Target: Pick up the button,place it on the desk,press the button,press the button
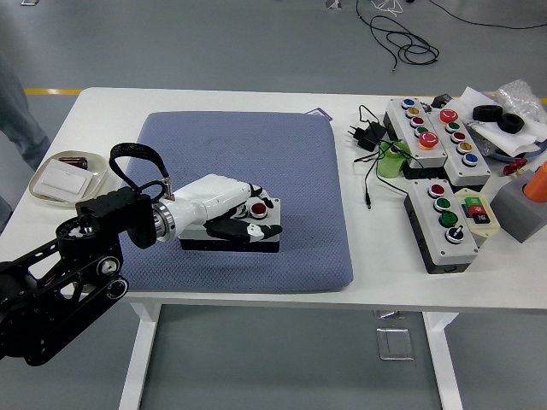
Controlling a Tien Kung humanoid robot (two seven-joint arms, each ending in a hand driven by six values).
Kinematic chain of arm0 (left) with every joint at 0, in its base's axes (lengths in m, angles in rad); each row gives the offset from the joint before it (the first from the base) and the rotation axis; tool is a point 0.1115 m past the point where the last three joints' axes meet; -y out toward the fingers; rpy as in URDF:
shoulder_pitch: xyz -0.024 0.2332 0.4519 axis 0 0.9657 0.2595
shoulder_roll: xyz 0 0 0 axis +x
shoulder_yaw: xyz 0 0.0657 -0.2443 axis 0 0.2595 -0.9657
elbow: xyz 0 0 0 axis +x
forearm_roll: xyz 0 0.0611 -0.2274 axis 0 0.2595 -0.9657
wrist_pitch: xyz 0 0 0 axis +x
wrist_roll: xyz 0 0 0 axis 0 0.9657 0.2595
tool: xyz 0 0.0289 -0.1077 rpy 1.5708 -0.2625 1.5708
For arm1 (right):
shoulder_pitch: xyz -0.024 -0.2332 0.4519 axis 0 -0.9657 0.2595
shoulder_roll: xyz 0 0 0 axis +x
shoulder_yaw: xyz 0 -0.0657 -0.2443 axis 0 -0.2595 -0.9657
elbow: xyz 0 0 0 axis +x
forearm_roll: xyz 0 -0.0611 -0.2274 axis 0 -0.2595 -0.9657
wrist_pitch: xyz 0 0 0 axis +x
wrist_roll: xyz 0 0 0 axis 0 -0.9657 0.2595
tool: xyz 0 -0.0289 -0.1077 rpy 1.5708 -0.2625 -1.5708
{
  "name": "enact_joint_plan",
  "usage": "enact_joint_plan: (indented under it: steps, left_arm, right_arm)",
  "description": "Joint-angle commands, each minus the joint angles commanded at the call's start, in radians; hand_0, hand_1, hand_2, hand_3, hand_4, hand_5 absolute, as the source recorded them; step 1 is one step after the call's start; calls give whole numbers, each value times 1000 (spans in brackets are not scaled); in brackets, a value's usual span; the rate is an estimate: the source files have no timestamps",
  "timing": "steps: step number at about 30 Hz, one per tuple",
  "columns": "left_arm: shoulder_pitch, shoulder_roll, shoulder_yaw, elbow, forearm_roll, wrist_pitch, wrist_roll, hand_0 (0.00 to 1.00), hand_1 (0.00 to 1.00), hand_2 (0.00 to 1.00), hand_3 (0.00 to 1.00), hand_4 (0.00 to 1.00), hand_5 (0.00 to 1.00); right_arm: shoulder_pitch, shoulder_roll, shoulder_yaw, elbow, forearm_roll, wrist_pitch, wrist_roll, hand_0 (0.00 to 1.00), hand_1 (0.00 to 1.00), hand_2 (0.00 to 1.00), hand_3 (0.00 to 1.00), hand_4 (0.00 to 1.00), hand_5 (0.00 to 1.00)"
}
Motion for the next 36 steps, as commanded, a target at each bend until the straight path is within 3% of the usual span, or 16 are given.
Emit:
enact_joint_plan:
  steps: [12,25,36]
  left_arm:
    - [0,-11,-1,51,37,-22,24,29,2,55,783,769,998]
    - [13,8,15,63,46,-89,49,31,2,60,786,770,998]
    - [21,13,-62,-25,61,58,23,32,2,60,793,772,998]
  right_arm:
    - [3,0,-2,0,2,-1,1,631,494,620,562,300,226]
    - [2,0,-5,0,6,0,0,631,495,619,563,300,226]
    - [2,0,-7,0,9,0,1,631,494,619,563,301,226]
